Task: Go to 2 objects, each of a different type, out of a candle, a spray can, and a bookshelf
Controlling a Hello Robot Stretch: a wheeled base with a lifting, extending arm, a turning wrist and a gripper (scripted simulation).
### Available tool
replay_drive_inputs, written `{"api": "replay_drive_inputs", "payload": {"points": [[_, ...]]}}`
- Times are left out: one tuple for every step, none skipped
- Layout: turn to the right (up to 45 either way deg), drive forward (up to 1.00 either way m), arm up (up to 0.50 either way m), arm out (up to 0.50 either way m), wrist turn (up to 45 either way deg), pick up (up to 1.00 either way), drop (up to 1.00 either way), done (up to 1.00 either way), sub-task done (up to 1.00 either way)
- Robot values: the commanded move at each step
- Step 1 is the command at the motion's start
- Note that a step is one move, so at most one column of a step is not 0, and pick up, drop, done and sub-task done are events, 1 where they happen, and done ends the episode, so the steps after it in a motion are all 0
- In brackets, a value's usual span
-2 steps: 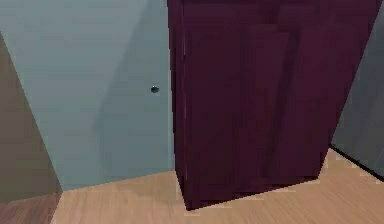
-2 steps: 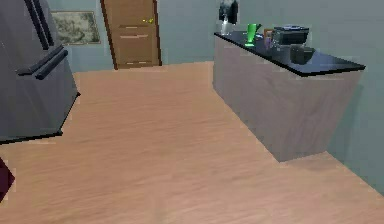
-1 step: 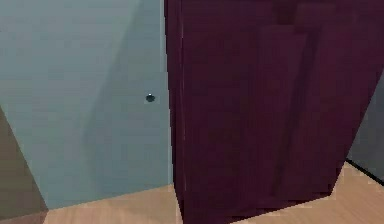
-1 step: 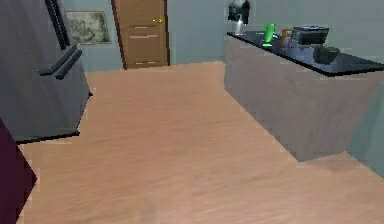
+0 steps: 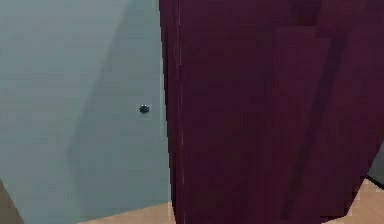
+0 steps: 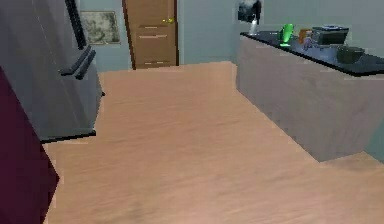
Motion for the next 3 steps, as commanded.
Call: {"api": "replay_drive_inputs", "payload": {"points": [[45.0, 0.0, 0.0, 0.0, 0.0, 0.0, 0.0, 0.0, 0.0], [30.0, 0.0, 0.0, 0.0, 0.0, 0.0, 0.0, 0.0, 0.0], [0.0, 0.35, 0.0, 0.0, 0.0, 0.0, 0.0, 0.0, 0.0]]}}
